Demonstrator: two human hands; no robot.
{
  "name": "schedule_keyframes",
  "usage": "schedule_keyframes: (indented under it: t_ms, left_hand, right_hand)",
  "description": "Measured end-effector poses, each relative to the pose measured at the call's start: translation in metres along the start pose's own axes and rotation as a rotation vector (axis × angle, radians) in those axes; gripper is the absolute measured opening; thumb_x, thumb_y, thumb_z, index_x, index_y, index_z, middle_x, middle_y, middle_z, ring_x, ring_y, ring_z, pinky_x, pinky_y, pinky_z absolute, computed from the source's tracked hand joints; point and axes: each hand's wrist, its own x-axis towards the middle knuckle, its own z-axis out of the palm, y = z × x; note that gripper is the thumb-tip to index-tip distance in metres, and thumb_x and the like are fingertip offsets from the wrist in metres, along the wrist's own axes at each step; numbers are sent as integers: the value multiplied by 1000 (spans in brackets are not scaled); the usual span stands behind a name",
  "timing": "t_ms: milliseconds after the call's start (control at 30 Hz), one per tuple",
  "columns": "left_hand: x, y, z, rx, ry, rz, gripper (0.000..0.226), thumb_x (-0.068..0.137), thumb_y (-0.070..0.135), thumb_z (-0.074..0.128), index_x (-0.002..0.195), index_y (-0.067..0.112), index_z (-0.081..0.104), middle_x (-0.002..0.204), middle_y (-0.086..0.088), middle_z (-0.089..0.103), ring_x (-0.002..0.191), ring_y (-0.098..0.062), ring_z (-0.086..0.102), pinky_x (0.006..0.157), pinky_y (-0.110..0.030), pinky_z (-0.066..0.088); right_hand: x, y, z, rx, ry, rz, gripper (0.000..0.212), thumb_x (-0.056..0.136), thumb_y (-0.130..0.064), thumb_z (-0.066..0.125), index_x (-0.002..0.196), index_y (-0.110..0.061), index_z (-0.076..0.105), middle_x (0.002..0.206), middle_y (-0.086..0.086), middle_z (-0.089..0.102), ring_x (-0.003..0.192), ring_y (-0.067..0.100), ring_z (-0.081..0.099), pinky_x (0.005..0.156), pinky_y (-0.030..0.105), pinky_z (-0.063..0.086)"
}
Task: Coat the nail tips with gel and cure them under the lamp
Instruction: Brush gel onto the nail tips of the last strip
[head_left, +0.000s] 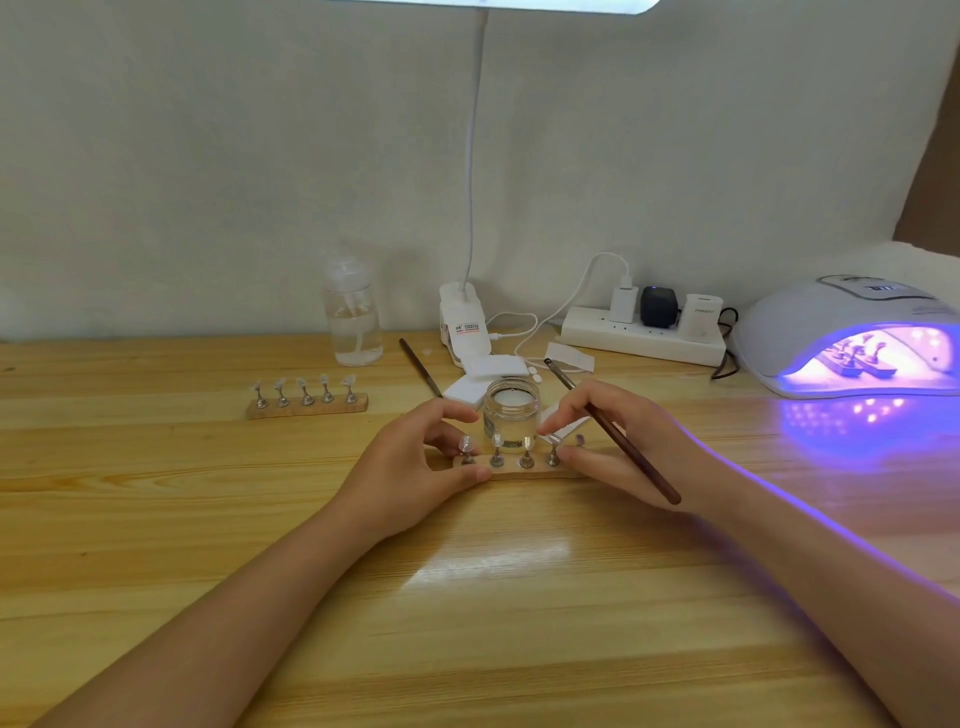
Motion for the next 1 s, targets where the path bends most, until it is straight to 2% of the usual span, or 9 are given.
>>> schedule_keyframes:
  t_ms: [367, 433, 500, 533, 567, 633, 700, 867, 1000]
  left_hand:
    - [-1, 4, 0, 28, 27, -29, 41, 65, 22, 80, 89, 41, 52, 72, 14, 63, 80, 5, 58, 69, 3, 35]
    - [-2, 6, 0, 45, 17, -32, 42, 66, 23, 79, 89, 43, 51, 75, 14, 63, 83, 2, 59, 74, -3, 37]
    - [-3, 8, 0, 101, 8, -5, 44, 67, 26, 78, 92, 46, 48, 83, 15, 61, 89, 1, 56, 89, -21, 39]
    - [-4, 10, 1, 154, 20, 25, 45, 66, 31, 78, 93, 47, 46, 88, 17, 58, 92, 3, 54, 94, -27, 35]
    - [-5, 11, 1, 208, 51, 68, 45, 65, 39, 77, 94, 50, 45, 92, 21, 56, 94, 6, 50, 96, -26, 28]
    - [-8, 15, 1, 270, 129, 167, 38, 63, 58, 69, 93, 53, 45, 94, 25, 53, 97, 9, 46, 95, -16, 16]
    - [-10, 19, 2, 265, 153, 256, 29, 64, 63, 58, 91, 54, 52, 93, 24, 57, 98, 7, 47, 95, -14, 13]
    - [-12, 21, 3, 251, 172, 343, 21, 71, 48, 65, 80, 31, 73, 91, 20, 63, 96, -1, 51, 94, -27, 19]
    - [-11, 23, 2, 197, 209, 319, 15, 71, 40, 66, 79, 29, 73, 87, 22, 64, 93, 0, 50, 93, -34, 22]
  right_hand:
    - [0, -2, 2, -5, 62, -3, 32, 73, -6, 75, 84, -31, 58, 90, -18, 65, 90, -8, 57, 78, 2, 36]
    - [1, -6, 2, 3, 107, -9, 30, 72, -5, 76, 82, -28, 59, 87, -12, 66, 88, -6, 57, 78, 2, 36]
    - [2, -12, 3, 31, 165, -25, 27, 71, -4, 77, 81, -22, 60, 86, -7, 67, 88, -2, 58, 79, 5, 38]
    - [3, -16, 4, 55, 186, -30, 26, 71, -4, 77, 82, -20, 60, 86, -6, 67, 87, -1, 59, 78, 7, 40]
    - [3, -19, 5, 79, 196, -33, 25, 71, -4, 77, 82, -17, 61, 87, -4, 66, 86, 0, 59, 76, 9, 42]
    - [5, -25, 9, 101, 191, -50, 24, 70, -3, 78, 84, -13, 61, 86, -6, 65, 85, -4, 58, 75, 8, 42]
    - [5, -30, 17, 96, 186, -80, 24, 68, -3, 79, 84, -9, 63, 85, -11, 62, 85, -8, 56, 77, 5, 38]
    - [5, -32, 31, 111, 229, -108, 26, 67, -3, 79, 85, -12, 63, 84, -18, 59, 87, -8, 55, 79, 5, 39]
    - [5, -35, 32, 136, 220, -108, 24, 74, -10, 76, 92, -18, 63, 92, -18, 62, 93, -5, 57, 83, 9, 42]
